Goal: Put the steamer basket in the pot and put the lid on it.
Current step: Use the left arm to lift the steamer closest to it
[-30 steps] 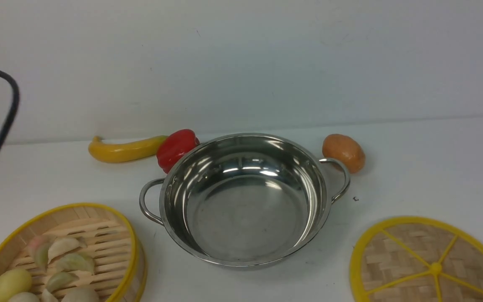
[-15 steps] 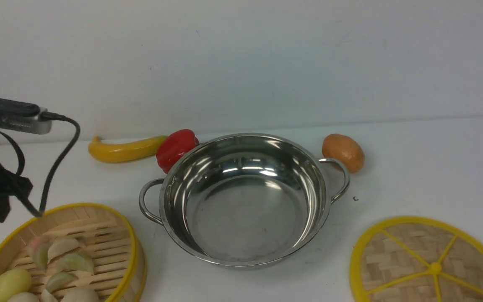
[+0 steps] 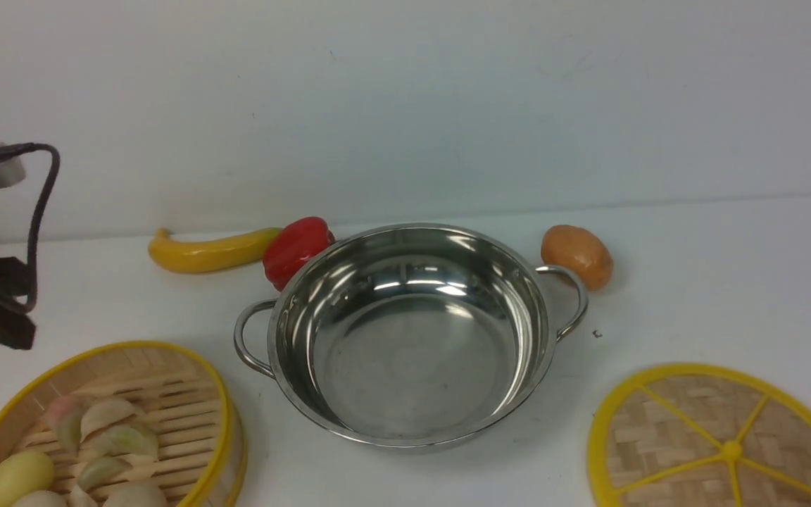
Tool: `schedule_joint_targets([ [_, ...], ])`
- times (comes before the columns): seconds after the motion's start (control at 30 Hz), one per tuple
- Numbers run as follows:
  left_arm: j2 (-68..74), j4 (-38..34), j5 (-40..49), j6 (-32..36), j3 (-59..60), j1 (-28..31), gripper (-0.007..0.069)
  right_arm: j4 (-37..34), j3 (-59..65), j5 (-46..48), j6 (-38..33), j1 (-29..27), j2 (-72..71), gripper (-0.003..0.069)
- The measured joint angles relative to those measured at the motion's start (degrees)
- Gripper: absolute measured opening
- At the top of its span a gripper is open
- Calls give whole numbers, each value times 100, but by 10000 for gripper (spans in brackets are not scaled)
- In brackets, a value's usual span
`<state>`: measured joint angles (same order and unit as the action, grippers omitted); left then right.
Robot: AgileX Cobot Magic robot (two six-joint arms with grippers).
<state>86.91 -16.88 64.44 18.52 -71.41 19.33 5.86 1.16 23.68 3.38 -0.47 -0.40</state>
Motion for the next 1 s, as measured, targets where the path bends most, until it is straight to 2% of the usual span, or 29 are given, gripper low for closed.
schedule_joint_targets([
  [0.03, 54, -281, 94, 104, 0, -127, 322, 0, 0, 0, 0, 0, 0, 241],
  [0.13, 93, -489, 200, 200, 0, -620, 322, 0, 0, 0, 0, 0, 0, 241],
  [0.2, 106, -407, 231, 96, 0, -969, 322, 0, 0, 0, 0, 0, 0, 241],
  [0.3, 185, 21, 308, -409, 0, -1529, 322, 0, 0, 0, 0, 0, 0, 241],
  [0.43, 361, 503, 390, -953, 0, -2034, 322, 0, 0, 0, 0, 0, 0, 241],
  [0.53, 528, 608, 283, -1113, 0, -2388, 322, 0, 0, 0, 0, 0, 0, 241],
  [0.7, 889, 623, 230, -1338, 0, -2676, 322, 0, 0, 0, 0, 0, 0, 241],
  [1.0, 1578, 721, 95, -1690, 0, -2738, 322, 0, 0, 0, 0, 0, 0, 241],
])
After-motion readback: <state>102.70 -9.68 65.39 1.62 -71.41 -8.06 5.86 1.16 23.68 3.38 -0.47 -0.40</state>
